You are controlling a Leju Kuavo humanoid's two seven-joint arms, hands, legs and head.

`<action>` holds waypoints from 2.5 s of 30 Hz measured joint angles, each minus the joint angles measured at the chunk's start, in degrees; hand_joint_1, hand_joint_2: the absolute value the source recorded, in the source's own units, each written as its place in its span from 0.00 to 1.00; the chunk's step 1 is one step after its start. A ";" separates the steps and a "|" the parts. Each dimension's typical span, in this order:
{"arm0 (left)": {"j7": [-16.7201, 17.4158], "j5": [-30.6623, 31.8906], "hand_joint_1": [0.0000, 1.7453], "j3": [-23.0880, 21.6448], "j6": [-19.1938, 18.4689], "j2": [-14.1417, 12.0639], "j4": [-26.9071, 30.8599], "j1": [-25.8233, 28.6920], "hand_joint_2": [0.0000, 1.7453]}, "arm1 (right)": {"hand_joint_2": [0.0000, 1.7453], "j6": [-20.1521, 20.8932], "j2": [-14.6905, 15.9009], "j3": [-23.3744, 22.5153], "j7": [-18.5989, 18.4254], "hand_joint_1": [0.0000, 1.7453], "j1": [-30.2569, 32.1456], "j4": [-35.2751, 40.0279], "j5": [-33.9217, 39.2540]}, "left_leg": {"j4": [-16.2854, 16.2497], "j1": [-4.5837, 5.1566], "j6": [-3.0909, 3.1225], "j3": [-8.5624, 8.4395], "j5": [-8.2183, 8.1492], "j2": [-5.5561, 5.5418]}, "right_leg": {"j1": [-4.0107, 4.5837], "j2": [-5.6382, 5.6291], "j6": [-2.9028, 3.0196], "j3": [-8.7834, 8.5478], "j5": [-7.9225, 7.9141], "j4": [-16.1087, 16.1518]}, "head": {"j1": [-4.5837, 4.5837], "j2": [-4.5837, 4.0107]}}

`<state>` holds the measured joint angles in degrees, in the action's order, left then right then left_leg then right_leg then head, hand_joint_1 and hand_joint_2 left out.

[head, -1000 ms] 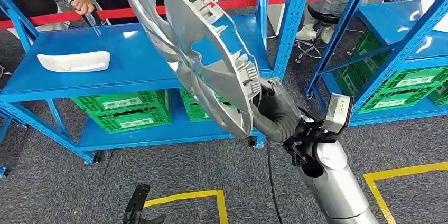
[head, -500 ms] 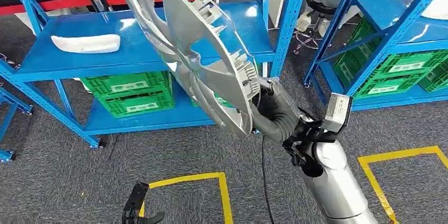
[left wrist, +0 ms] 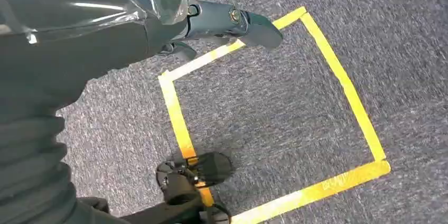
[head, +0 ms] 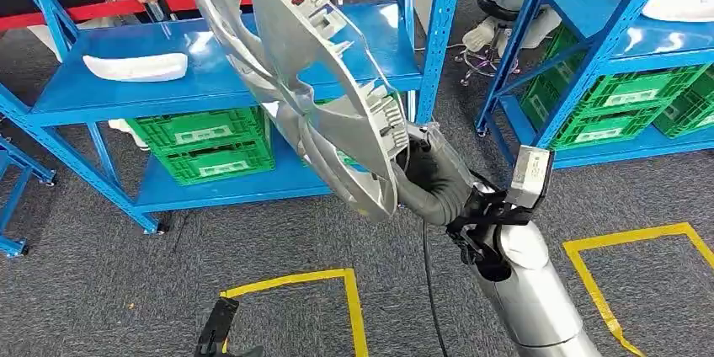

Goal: Take the parts from the cabinet and place them on the table.

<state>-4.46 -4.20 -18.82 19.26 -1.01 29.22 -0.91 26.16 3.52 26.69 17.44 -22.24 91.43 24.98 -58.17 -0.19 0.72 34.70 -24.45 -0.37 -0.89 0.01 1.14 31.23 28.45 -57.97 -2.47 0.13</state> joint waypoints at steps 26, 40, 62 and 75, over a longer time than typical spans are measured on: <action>-0.61 -2.95 0.00 3.59 2.69 -1.18 4.09 4.21 1.00 | 1.00 0.31 -0.52 4.02 -1.88 1.00 -2.68 -1.79 4.41 | -17.50 -0.56 -1.82 8.78 -7.37 0.32 | -0.79 -0.29 -0.15 3.16 -1.88 -1.19 | -0.55 0.00; 2.49 -1.95 0.00 4.13 4.44 -3.12 9.46 7.36 1.00 | 1.00 -0.87 -0.09 3.15 0.13 1.00 -1.29 -2.10 3.30 | 1.84 0.20 1.72 -1.04 0.19 0.56 | -0.19 -0.21 -0.90 11.46 4.75 -17.59 | -0.35 0.00; 3.78 1.07 0.00 5.64 3.56 -3.72 12.52 8.85 1.00 | 1.00 -1.55 -1.46 2.54 0.98 1.00 -1.95 -2.78 2.42 | 0.53 -0.94 -1.12 -1.50 -1.45 -4.09 | -0.69 -2.23 -0.67 3.32 -3.03 -0.08 | -0.77 0.00; 3.45 2.58 0.00 6.91 1.79 -2.51 12.41 6.99 1.00 | 1.00 -1.62 -1.33 1.27 0.00 1.00 -1.13 -2.32 1.49 | 1.88 0.18 1.02 -1.93 -0.38 3.73 | -0.37 1.95 -2.48 4.25 -2.04 -2.69 | -0.81 0.00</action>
<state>-1.01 -1.62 -11.91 21.05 -3.52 41.64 6.08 24.55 2.19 27.96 17.44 -23.36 89.11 26.47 -56.29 -0.01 1.73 32.77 -24.83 3.36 -1.26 1.96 -1.33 35.48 26.41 -60.66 -3.28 0.13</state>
